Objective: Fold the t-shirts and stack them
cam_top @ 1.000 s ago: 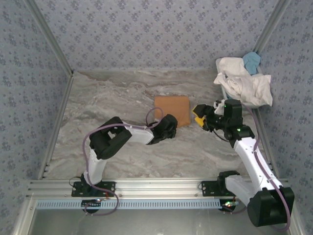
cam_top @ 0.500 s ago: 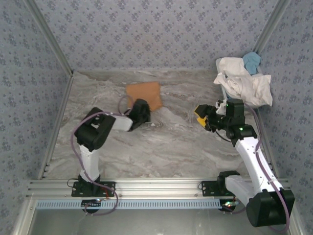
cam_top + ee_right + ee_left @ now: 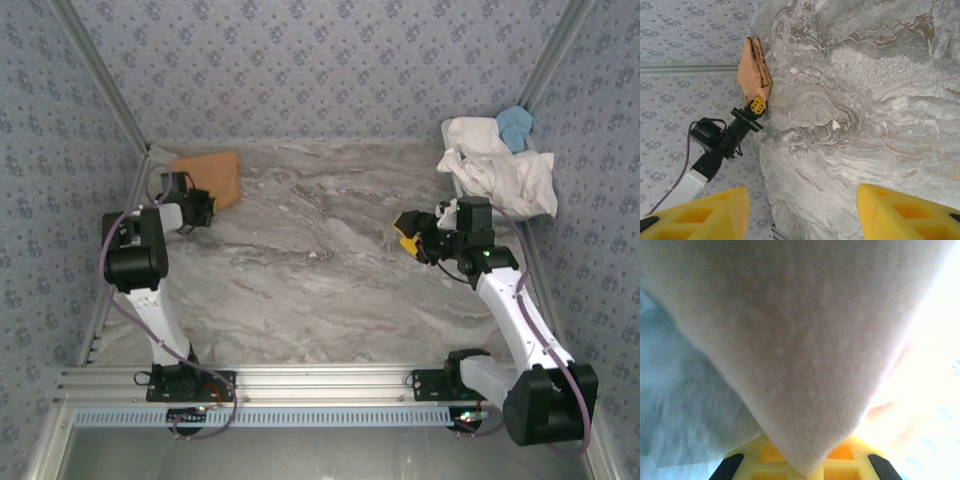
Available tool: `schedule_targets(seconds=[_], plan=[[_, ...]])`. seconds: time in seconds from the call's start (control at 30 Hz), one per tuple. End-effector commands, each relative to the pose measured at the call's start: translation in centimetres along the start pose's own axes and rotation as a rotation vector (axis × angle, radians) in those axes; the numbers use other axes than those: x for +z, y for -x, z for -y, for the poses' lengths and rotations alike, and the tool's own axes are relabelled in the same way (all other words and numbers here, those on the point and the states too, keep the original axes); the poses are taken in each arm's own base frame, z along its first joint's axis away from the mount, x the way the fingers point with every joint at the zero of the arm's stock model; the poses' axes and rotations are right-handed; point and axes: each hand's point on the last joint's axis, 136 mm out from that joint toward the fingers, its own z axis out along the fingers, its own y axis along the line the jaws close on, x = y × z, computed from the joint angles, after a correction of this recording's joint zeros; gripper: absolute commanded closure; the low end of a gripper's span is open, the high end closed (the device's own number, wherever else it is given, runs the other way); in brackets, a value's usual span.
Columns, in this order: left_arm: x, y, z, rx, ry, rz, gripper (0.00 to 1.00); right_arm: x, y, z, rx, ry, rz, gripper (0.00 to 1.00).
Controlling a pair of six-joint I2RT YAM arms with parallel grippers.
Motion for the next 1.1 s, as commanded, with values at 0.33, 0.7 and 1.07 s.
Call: schedule_targets(seconds=[0.33,0.7,1.07], plan=[[0.0,0.8,0.0,0.150,0.073,-0.125,0.72,0.9,0.7,-2.8,-0.111,0.039,0.012,0.39],[-14.5,-5.3,3.1,0.464,0.064,0.083,0.02,-2.4,3.0,-6.0,-0.234,0.096,0.240,0.02],[-30.0,-1.0,-4.7,0.636,0.369,0.709,0.02,-11.6,6.3,4.9,-0.268,-0.681,0.539,0.00]])
